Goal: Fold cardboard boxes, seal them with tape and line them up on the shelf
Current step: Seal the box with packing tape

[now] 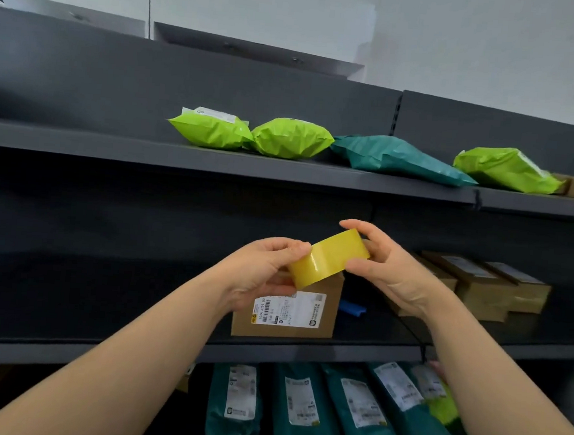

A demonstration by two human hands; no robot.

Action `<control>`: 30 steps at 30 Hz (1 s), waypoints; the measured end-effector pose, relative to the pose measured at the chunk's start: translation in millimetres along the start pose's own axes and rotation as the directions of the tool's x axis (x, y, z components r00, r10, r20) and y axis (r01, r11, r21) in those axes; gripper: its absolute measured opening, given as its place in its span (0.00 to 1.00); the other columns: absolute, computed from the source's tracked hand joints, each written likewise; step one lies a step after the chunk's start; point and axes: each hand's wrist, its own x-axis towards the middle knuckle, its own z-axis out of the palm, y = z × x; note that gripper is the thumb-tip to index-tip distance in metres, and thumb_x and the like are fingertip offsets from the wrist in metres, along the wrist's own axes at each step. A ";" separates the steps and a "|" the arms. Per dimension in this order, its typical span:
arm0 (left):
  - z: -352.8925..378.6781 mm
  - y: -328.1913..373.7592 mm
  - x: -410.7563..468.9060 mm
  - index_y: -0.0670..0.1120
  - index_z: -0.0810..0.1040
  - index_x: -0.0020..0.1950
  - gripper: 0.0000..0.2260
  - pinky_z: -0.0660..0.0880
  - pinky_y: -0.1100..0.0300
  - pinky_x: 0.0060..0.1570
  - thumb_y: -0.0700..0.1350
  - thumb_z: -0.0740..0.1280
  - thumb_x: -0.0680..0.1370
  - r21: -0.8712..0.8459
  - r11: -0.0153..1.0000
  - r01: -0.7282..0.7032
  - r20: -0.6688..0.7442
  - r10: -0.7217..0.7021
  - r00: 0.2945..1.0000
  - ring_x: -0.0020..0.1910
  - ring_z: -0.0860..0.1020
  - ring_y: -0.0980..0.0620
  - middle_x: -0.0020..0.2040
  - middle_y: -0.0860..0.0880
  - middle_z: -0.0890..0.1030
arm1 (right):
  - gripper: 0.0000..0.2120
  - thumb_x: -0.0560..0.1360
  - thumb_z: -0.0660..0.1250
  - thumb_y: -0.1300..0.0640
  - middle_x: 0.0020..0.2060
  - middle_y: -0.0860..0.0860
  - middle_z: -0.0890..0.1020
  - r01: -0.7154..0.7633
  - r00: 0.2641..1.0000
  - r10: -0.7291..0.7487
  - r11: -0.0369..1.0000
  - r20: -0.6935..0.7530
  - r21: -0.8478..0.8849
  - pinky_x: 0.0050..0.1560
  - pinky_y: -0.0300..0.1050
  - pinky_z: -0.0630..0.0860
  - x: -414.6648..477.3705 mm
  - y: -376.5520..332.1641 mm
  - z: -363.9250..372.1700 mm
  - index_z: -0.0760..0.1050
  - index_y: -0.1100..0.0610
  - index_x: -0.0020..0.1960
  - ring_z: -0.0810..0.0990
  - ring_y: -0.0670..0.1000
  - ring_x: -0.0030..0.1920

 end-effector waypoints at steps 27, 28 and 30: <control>98.9 -72.7 -25.6 0.50 0.83 0.44 0.04 0.79 0.62 0.51 0.41 0.72 0.76 0.243 0.899 -0.363 -0.329 0.429 0.841 0.49 0.81 0.62 0.50 0.58 0.83 | 0.40 0.54 0.85 0.52 0.55 0.56 0.81 0.006 0.968 0.112 0.885 -0.226 0.466 0.61 0.52 0.77 -112.3 60.3 -26.7 0.73 0.55 0.62 0.80 0.57 0.58; 97.6 -71.8 -24.6 0.51 0.82 0.44 0.04 0.77 0.66 0.50 0.42 0.70 0.77 0.353 0.865 -0.357 -0.271 0.460 0.846 0.50 0.78 0.64 0.51 0.58 0.81 | 0.40 0.54 0.85 0.51 0.55 0.56 0.81 -0.006 0.966 0.122 0.892 -0.226 0.452 0.61 0.52 0.77 -113.1 60.2 -28.4 0.73 0.56 0.62 0.80 0.57 0.58; 95.0 -69.4 -22.2 0.51 0.78 0.44 0.05 0.74 0.69 0.47 0.43 0.67 0.79 0.502 0.788 -0.355 -0.160 0.488 0.858 0.51 0.75 0.64 0.53 0.57 0.76 | 0.41 0.54 0.85 0.47 0.53 0.55 0.81 -0.031 0.964 0.133 0.916 -0.229 0.400 0.58 0.50 0.79 -113.6 59.4 -30.4 0.72 0.56 0.61 0.81 0.54 0.54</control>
